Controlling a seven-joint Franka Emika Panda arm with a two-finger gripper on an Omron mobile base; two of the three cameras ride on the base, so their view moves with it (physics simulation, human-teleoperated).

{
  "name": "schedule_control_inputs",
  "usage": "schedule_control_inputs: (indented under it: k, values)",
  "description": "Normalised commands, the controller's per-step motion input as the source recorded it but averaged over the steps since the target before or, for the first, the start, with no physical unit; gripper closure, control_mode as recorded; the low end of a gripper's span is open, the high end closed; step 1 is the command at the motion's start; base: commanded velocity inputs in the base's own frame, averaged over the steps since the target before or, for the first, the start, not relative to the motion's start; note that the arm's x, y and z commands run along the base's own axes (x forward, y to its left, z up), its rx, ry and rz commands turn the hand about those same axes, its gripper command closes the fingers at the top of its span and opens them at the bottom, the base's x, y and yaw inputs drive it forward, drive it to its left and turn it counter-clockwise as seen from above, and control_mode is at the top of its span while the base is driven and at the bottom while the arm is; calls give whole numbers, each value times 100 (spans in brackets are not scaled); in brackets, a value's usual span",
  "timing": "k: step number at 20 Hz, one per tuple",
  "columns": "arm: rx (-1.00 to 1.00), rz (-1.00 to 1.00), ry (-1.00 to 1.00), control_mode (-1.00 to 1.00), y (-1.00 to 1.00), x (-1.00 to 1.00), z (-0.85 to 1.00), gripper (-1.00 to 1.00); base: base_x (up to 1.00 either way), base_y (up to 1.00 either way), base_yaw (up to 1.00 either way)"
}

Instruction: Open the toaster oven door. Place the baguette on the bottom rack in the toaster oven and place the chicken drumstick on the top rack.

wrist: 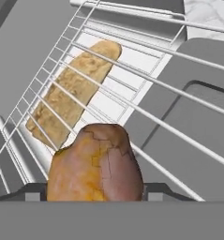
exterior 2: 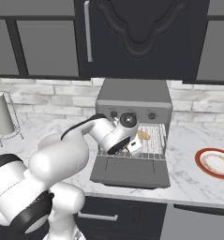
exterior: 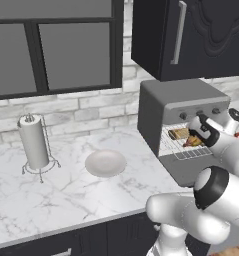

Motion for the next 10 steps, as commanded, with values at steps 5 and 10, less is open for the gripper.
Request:
schedule_control_inputs:
  k: [5, 10]
  values:
    - [9, -3, 0, -100, -21, -2, 8, -100, 0, 0, 0]
    - [15, 0, 0, -100, -9, 0, 21, -100, 0, 0, 0]
